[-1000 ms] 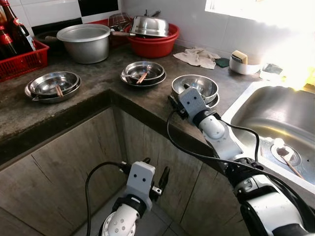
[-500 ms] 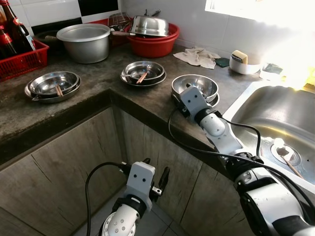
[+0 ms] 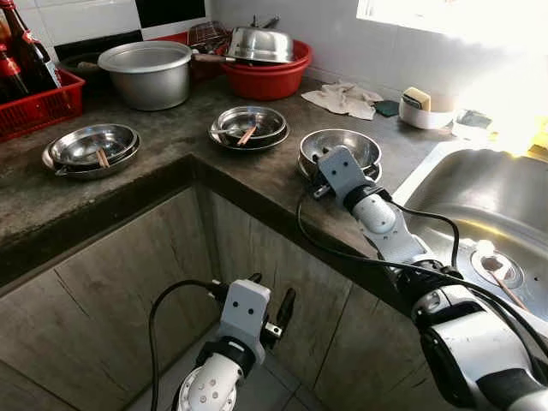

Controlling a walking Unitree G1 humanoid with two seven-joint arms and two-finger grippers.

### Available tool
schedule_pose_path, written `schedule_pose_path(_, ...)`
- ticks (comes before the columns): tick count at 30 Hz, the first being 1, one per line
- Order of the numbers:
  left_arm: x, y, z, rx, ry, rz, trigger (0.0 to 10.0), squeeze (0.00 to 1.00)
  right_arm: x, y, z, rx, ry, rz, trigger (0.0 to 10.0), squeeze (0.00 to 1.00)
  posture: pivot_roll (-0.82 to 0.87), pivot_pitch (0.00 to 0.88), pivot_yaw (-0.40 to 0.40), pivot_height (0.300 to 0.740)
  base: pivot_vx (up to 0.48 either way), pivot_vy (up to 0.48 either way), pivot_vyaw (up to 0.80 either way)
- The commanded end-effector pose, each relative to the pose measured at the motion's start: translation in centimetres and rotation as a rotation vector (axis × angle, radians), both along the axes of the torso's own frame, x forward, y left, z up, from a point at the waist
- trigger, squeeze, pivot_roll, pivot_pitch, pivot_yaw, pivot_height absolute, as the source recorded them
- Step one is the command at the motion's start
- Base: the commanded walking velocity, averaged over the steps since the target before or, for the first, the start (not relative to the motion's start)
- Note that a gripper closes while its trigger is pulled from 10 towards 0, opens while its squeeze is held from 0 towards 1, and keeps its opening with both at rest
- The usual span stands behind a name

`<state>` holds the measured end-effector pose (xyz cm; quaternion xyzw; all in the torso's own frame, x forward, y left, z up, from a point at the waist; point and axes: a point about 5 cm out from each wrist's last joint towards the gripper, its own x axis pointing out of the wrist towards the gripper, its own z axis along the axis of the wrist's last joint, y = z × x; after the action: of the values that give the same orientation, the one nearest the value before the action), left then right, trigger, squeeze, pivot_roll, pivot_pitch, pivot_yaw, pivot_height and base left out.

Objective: Kitchen organization

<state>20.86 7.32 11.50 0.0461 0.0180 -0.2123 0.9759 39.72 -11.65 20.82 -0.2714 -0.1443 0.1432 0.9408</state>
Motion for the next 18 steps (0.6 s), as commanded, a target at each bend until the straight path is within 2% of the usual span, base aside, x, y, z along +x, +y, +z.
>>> schedule_pose_path(1, 0.1, -0.1, 0.2, -0.001, -0.004, 0.000, 10.0, 0.00, 0.2, -0.3, 0.8, 0.002, -0.021, -0.007, 0.0, 0.00, 0.17, 0.053, -0.061, 0.740, 0.000, 0.000, 0.00)
schedule_pose_path(10, 0.2, -0.1, 0.1, 0.002, -0.004, 0.002, 10.0, 0.00, 0.3, -0.2, 1.5, 0.048, -0.047, -0.011, 0.0, 0.00, 0.17, 0.049, -0.062, 0.740, 0.000, 0.000, 0.00)
schedule_pose_path(16, 0.4, 0.0, 0.1, -0.002, 0.000, 0.014, 10.0, 0.00, -0.1, -1.0, 3.8, 0.272, -0.135, -0.064, 0.0, 0.00, 0.17, 0.042, -0.060, 0.740, 0.000, 0.000, 0.00)
schedule_pose_path(18, 0.5, 0.1, 0.1, -0.003, 0.000, 0.015, 10.0, 0.00, -0.3, -1.1, 4.3, 0.306, -0.163, -0.072, 0.0, 0.00, 0.17, 0.041, -0.059, 0.740, 0.000, 0.000, 0.00)
